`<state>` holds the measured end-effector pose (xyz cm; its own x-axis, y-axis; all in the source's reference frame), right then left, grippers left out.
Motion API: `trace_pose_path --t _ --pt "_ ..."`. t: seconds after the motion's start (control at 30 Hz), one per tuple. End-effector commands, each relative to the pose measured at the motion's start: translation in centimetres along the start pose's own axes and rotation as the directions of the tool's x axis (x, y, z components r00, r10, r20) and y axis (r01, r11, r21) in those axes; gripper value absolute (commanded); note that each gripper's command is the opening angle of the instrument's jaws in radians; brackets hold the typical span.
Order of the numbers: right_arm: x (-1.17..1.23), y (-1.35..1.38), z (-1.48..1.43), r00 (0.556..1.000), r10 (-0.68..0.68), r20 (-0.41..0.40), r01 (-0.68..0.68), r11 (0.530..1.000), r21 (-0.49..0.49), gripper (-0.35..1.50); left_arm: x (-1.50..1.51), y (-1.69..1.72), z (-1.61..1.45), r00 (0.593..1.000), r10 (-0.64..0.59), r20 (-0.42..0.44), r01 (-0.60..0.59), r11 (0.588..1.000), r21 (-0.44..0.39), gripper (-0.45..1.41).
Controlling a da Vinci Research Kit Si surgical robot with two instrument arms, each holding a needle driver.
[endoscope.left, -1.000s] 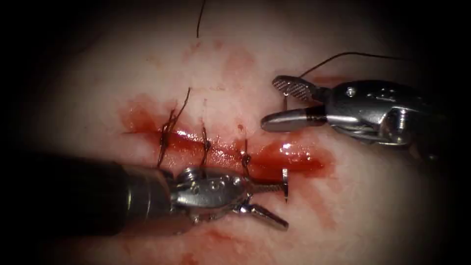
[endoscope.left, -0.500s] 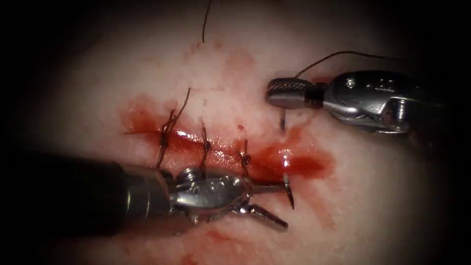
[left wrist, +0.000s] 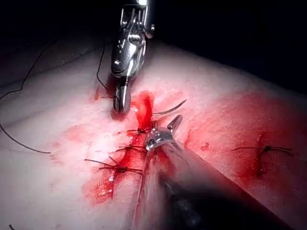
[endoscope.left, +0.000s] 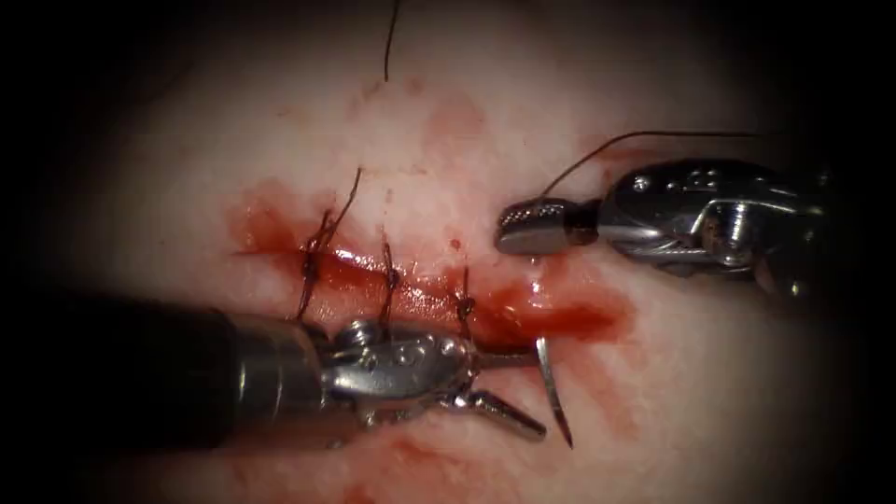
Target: Wound Closure
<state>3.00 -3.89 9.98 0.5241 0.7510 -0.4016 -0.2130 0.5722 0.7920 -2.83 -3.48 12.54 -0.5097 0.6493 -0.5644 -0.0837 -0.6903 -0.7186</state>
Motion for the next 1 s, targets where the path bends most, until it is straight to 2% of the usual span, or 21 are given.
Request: trace_pose_path --t 0.03,0.17,0.2,0.27,0.3,0.4,0.43,0.47,0.6,0.7,0.73,0.83,1.0 --pt "0.0 -0.08 0.05 1.0 0.005 0.018 -0.005 1.0 0.014 -0.35 -0.03 -0.01 0.08 1.0 0.004 0.004 -0.004 1.0 0.001 0.64" --pt "0.03 -0.08 0.03 1.0 0.015 0.011 -0.015 1.0 0.02 -0.35 -0.01 0.02 0.06 1.0 0.021 0.009 -0.021 1.0 0.0 0.64" --pt "0.03 -0.07 0.02 1.0 0.016 0.001 -0.016 1.0 0.013 -0.15 0.0 0.03 0.04 0.999 0.031 0.009 -0.031 1.0 -0.002 0.64" --pt "0.02 -0.03 -0.05 0.998 0.021 -0.066 -0.021 1.0 -0.01 0.99 0.07 0.09 -0.04 0.997 0.079 0.013 -0.079 0.997 -0.01 0.64" --pt "0.03 -0.01 -0.1 0.996 0.024 -0.088 -0.026 0.999 -0.021 1.19 0.11 0.12 -0.07 0.995 0.1 0.013 -0.1 0.995 -0.007 0.64" --pt "0.03 0.02 -0.19 0.995 0.028 -0.094 -0.029 0.999 -0.018 1.24 0.19 0.18 -0.11 0.987 0.158 0.019 -0.158 0.987 0.0 0.64" --pt "0.01 0.05 -0.32 0.995 0.03 -0.095 -0.032 0.999 -0.012 1.24 0.28 0.27 -0.14 0.973 0.231 0.022 -0.231 0.973 0.012 0.64" --pt "0.01 0.05 -0.32 0.995 0.03 -0.095 -0.032 0.999 -0.012 1.24 0.28 0.27 -0.14 0.973 0.231 0.022 -0.231 0.973 0.012 0.64" --pt "-0.07 0.13 -0.57 0.993 0.031 -0.118 -0.033 0.999 -0.014 1.18 0.47 0.5 -0.14 0.93 0.366 0.032 -0.366 0.93 0.011 0.64" --pt "-0.1 0.15 -0.61 0.991 0.031 -0.132 -0.034 0.999 -0.016 1.18 0.54 0.58 -0.12 0.909 0.414 0.037 -0.415 0.91 0.013 0.61" --pt "-0.11 0.18 -0.63 0.989 0.033 -0.146 -0.035 0.999 -0.012 1.16 0.58 0.63 -0.09 0.888 0.458 0.037 -0.459 0.888 0.017 0.59" --pt "-0.13 0.18 -0.65 0.988 0.033 -0.151 -0.035 0.999 -0.008 1.14 0.62 0.65 -0.08 0.873 0.486 0.04 -0.487 0.873 0.032 0.59" --pt "-0.15 0.16 -0.64 0.987 0.032 -0.156 -0.033 0.999 -0.006 1.13 0.64 0.57 -0.11 0.846 0.528 0.073 -0.533 0.839 0.104 0.59"
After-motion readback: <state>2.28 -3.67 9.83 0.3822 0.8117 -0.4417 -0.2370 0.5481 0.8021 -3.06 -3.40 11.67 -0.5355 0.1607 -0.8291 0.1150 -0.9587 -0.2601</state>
